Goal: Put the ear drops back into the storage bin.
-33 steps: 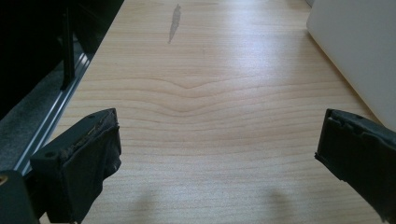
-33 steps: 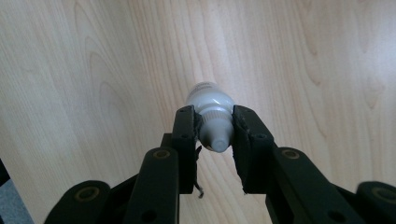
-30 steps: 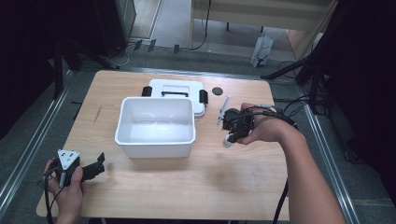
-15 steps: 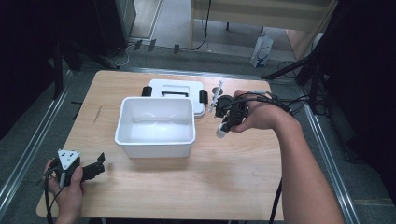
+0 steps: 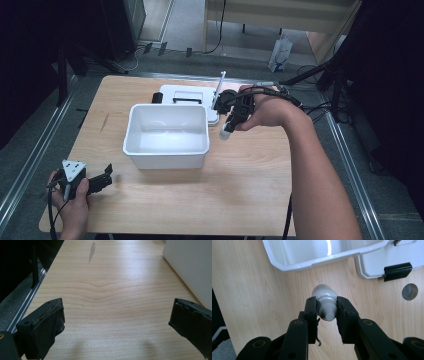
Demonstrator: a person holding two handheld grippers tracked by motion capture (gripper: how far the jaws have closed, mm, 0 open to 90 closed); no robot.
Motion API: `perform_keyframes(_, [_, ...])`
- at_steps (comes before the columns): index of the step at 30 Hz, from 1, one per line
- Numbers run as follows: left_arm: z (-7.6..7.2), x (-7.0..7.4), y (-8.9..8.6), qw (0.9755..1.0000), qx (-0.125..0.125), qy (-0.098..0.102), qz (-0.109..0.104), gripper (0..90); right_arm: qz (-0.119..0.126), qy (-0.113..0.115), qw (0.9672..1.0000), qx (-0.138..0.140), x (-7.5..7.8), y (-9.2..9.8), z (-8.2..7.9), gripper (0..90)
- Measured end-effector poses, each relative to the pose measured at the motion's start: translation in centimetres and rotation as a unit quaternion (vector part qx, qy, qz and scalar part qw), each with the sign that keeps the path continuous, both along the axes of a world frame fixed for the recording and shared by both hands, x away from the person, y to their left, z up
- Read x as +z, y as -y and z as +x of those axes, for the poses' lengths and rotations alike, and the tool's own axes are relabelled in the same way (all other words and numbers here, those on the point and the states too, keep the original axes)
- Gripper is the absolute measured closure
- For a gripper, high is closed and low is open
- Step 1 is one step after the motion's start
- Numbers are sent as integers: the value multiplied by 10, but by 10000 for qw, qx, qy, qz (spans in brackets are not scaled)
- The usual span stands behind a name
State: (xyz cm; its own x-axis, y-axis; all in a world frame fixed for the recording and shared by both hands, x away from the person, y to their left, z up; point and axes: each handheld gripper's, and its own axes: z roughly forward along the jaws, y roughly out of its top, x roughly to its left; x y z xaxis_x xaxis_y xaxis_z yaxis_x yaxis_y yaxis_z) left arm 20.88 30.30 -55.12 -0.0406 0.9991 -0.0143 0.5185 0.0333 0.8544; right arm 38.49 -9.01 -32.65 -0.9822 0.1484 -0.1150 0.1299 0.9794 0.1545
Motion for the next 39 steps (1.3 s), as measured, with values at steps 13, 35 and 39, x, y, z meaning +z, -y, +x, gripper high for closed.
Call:
perform_keyframes(13, [0,0,0,10000,-7,-3,-5,4,-18,65,9998,213,17,-31,0,722])
perform_keyframes(35, [0,0,-1,10000,-15,-10,-36,4,77,269,9982,537,-8,-70,7,720])
perform_keyframes(39, [0,0,-1,10000,-24,-14,-22,5,10,241,9980,577,-19,-72,11,720])
